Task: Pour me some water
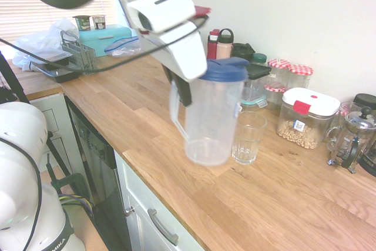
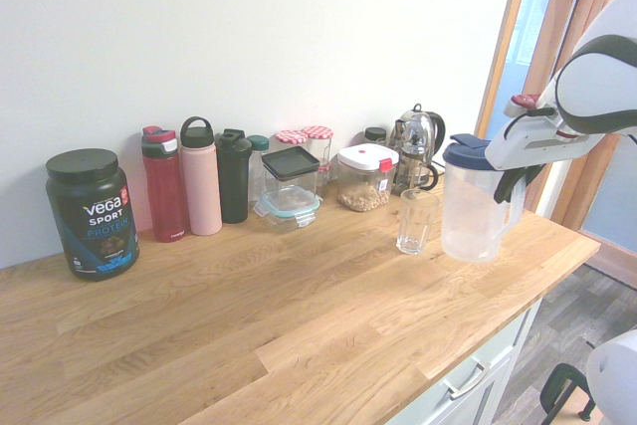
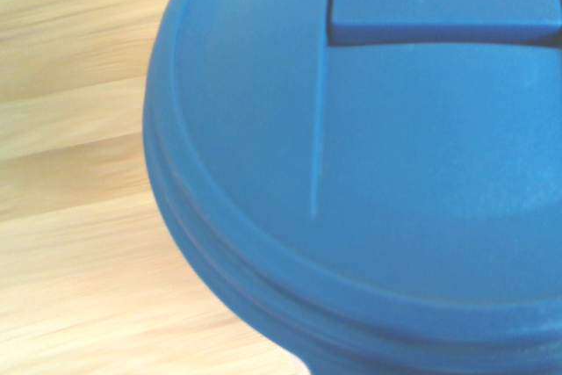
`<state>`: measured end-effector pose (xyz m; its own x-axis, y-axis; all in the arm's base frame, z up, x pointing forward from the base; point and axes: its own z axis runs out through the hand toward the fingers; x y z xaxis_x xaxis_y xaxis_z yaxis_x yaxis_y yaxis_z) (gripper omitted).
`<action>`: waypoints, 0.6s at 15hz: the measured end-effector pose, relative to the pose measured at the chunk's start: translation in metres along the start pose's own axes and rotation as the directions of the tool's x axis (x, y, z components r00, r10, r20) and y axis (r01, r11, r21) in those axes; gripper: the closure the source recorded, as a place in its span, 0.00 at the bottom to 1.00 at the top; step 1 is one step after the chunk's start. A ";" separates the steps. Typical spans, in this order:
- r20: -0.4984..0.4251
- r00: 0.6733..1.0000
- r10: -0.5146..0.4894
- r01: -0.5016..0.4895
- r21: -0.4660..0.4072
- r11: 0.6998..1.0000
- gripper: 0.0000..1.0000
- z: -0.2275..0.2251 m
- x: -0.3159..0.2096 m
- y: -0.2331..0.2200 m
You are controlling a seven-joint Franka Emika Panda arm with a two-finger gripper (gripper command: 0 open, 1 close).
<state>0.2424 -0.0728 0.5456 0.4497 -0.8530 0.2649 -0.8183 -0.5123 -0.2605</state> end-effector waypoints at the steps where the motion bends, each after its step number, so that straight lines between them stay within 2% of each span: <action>1: 0.007 1.000 -0.021 0.021 0.009 1.000 1.00 -0.007 -0.020 -0.011; 5: -0.007 0.995 -0.096 0.097 0.064 0.993 1.00 -0.012 -0.076 -0.058; 9: -0.043 0.991 -0.129 0.132 0.105 0.986 1.00 0.012 -0.125 -0.117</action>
<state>0.2864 0.0927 0.5324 0.5354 -0.7750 0.3357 -0.7096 -0.6283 -0.3189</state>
